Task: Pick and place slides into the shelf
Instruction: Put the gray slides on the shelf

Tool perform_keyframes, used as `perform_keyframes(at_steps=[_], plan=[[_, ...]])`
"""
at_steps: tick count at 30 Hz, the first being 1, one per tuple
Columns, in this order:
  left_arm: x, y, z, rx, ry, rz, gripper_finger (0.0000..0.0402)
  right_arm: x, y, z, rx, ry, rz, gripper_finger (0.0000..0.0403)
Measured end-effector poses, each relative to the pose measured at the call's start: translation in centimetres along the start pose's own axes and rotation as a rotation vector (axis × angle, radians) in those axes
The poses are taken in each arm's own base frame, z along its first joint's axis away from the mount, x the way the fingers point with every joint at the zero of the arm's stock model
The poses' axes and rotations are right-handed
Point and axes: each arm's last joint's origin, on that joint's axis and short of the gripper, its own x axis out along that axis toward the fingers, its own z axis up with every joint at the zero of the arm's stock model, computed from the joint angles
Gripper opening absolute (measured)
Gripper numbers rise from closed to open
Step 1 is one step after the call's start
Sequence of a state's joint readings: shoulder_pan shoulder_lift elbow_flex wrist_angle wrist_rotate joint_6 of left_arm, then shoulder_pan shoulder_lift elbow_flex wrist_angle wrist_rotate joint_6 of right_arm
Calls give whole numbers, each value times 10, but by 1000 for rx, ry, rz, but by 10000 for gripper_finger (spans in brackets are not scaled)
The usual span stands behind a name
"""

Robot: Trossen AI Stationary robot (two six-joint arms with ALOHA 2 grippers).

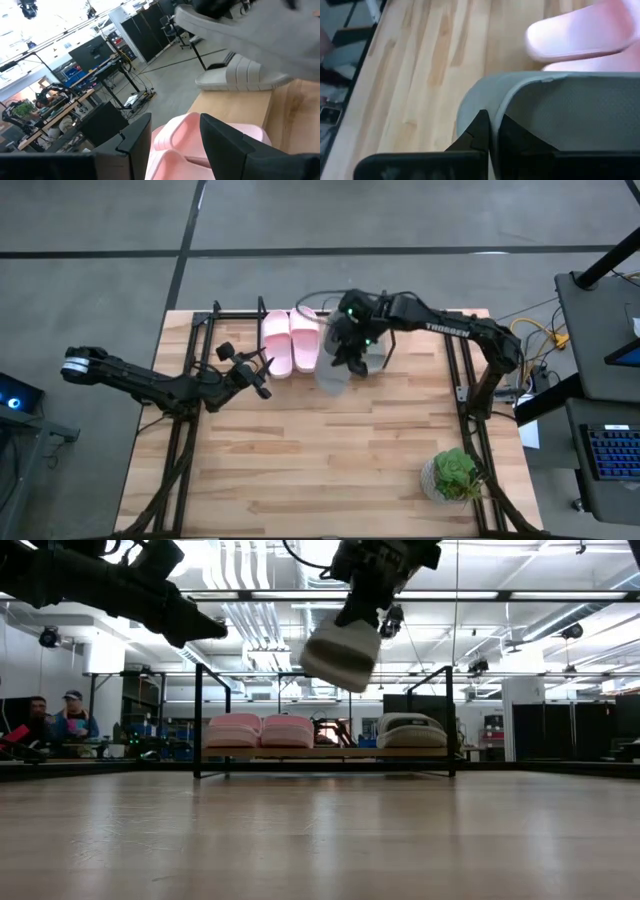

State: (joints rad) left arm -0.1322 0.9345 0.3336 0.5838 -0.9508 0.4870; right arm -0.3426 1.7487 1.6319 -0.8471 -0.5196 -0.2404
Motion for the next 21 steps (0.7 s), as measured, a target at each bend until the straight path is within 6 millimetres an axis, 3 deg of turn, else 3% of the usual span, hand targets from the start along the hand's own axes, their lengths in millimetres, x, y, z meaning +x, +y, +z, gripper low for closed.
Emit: perform_keyframes(at_steps=[8,21], plan=[[0,-1,0,4,3,-1,153,-23,-21,12,40,-28,-34,9],[0,0,0,1,3,3,153,-11,-72,23,-20,176,29,9]])
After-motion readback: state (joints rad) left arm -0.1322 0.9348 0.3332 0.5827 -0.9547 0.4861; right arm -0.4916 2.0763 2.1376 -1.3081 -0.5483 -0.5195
